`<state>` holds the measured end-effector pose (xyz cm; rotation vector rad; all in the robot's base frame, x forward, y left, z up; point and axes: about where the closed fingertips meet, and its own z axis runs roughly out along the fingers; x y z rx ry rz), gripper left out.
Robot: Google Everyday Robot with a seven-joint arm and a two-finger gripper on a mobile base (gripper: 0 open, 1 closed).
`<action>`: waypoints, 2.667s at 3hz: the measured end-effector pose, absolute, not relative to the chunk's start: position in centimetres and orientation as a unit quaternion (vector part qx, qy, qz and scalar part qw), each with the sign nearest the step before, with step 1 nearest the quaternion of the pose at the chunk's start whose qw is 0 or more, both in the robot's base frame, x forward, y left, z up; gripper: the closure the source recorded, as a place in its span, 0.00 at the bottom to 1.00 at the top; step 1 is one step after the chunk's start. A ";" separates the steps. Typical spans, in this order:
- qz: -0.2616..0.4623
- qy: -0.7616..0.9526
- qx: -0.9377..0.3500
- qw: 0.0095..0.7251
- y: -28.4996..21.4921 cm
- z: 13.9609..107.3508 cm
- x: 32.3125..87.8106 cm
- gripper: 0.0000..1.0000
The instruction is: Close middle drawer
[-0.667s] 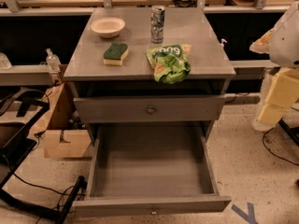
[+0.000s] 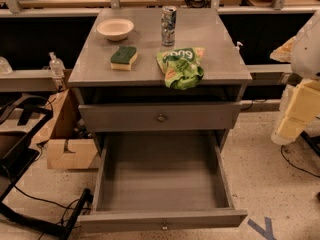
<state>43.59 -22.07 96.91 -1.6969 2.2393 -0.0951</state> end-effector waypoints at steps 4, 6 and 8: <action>0.027 0.814 -0.517 0.265 -27.9 78.0 38.2 0.00; 0.052 0.816 -0.514 0.260 -27.1 74.9 38.0 0.00; 0.155 0.830 -0.477 0.245 -25.6 56.8 34.3 0.24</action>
Offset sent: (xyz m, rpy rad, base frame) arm -0.0684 -0.0717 -0.2207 0.2959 -0.0854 -0.2032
